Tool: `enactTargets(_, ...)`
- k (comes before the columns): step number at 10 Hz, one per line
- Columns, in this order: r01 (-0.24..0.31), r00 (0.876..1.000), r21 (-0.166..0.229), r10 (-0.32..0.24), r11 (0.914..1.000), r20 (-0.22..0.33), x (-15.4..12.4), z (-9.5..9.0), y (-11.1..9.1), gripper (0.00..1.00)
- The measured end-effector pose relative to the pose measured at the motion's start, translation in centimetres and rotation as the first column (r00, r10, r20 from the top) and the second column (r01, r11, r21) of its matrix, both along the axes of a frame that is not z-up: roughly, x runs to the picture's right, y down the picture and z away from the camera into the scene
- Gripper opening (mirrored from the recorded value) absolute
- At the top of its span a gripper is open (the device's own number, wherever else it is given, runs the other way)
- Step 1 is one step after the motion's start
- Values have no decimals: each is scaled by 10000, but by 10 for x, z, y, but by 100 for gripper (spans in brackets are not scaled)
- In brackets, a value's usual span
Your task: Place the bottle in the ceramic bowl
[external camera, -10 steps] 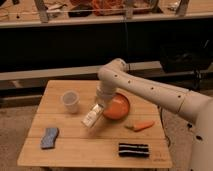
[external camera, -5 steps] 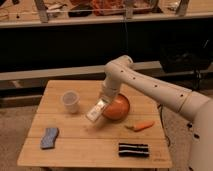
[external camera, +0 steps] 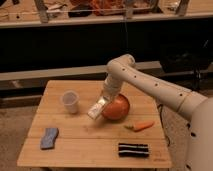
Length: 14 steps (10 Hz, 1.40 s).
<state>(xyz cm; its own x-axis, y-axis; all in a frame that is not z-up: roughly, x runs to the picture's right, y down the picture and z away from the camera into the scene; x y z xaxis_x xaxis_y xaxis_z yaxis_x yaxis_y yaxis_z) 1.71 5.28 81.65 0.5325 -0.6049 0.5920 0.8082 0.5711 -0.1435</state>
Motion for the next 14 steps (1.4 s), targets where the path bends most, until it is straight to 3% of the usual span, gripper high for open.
enactTargets(4, -154, 9999, -67, 154, 9999, -43, 7, 6, -5, 71)
enactTargets(6, -198, 9998, -105, 198, 9997, -55, 8, 10, -8, 80)
enactTargets(8, -231, 9997, -136, 230, 9996, -69, 10, 12, -9, 80)
enactTargets(10, -296, 9995, -187, 294, 9994, -112, 15, 15, -12, 69)
enactTargets(13, -321, 9994, -276, 319, 9991, -106, 15, 18, -15, 62)
enactTargets(14, -328, 9994, -317, 325, 9990, -104, 16, 18, -14, 65)
